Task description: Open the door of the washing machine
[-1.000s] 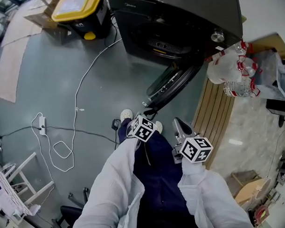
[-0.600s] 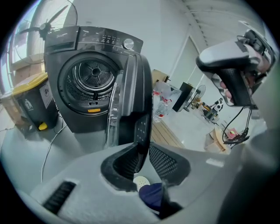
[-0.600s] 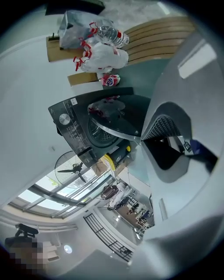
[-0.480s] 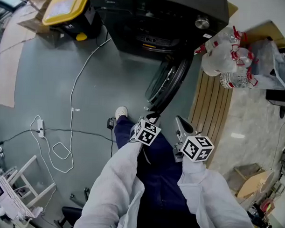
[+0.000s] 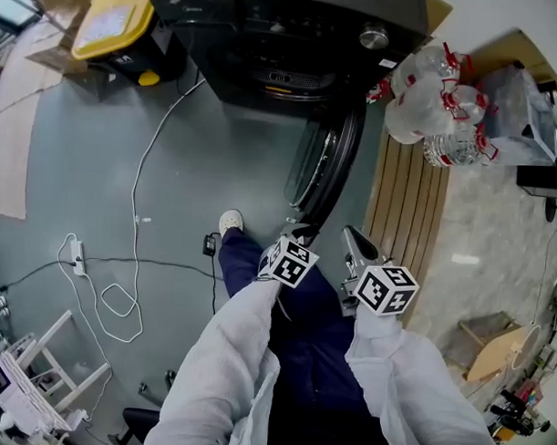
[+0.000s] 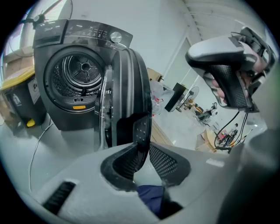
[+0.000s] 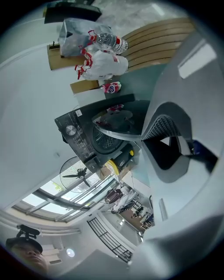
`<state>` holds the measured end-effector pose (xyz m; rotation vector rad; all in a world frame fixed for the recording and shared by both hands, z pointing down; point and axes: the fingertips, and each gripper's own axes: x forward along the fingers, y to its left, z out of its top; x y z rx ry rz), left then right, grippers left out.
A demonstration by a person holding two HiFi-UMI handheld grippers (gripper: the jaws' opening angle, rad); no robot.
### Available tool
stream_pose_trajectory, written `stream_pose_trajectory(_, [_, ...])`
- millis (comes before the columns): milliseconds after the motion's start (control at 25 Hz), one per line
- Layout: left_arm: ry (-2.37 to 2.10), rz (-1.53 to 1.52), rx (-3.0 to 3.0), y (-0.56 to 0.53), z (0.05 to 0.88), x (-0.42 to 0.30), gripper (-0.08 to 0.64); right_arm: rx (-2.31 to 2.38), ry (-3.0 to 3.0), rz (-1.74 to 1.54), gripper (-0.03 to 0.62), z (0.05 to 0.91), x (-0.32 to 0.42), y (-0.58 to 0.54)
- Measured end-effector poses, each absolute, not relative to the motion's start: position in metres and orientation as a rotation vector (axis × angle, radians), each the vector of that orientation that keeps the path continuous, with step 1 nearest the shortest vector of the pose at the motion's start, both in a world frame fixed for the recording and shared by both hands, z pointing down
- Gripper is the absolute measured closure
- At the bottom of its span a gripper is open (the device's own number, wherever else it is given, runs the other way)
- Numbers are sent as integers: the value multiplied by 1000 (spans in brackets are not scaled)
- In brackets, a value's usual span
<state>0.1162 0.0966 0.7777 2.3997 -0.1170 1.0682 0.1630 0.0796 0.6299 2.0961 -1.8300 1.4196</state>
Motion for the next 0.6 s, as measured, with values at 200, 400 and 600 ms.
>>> stream_pose_trajectory(200, [-122,1054,2400,102,776,124,482,2106,-1834,1409,584,628,170,85])
stream_pose_trajectory(400, [-133,1018,2260,110,756,109,394,2082,-1866,1377,584,615,172,87])
stream_pose_trajectory(600, [-205,895,2186,86,718,88,394,2081,-1949,1349,584,591,168,64])
